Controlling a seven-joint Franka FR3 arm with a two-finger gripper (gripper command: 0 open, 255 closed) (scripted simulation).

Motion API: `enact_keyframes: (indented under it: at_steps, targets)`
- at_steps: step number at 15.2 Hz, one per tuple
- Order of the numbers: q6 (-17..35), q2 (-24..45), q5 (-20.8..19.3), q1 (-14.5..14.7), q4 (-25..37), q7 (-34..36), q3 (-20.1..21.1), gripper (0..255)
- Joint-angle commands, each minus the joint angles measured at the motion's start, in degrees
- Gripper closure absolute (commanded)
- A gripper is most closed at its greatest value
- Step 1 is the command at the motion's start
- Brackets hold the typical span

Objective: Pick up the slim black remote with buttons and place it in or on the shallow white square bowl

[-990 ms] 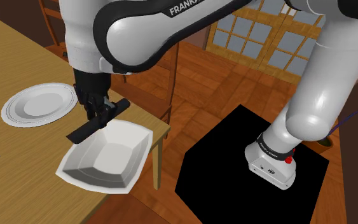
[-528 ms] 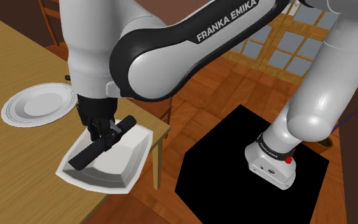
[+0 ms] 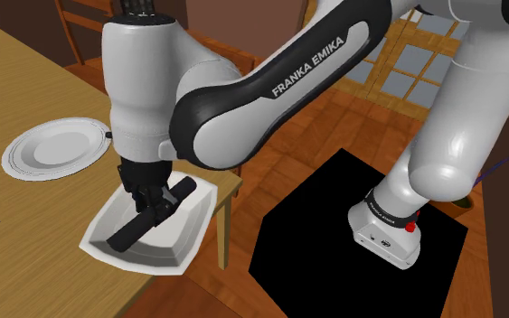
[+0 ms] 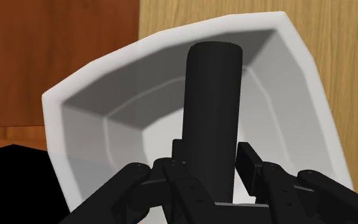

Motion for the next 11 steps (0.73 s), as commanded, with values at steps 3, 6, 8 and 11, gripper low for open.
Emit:
enact_keyframes:
  at_steps: [3, 6, 8, 11]
  targets:
    - [1.34, 1.08, -1.05, 0.52, -0.48, 0.59, -0.48, 255]
    - [1.34, 1.08, -1.05, 0.52, -0.48, 0.59, -0.48, 255]
    - [1.34, 1.08, -1.05, 0.52, -0.48, 0.59, -0.48, 255]
    - [1.34, 1.08, -1.05, 0.52, -0.48, 0.59, -0.48, 0]
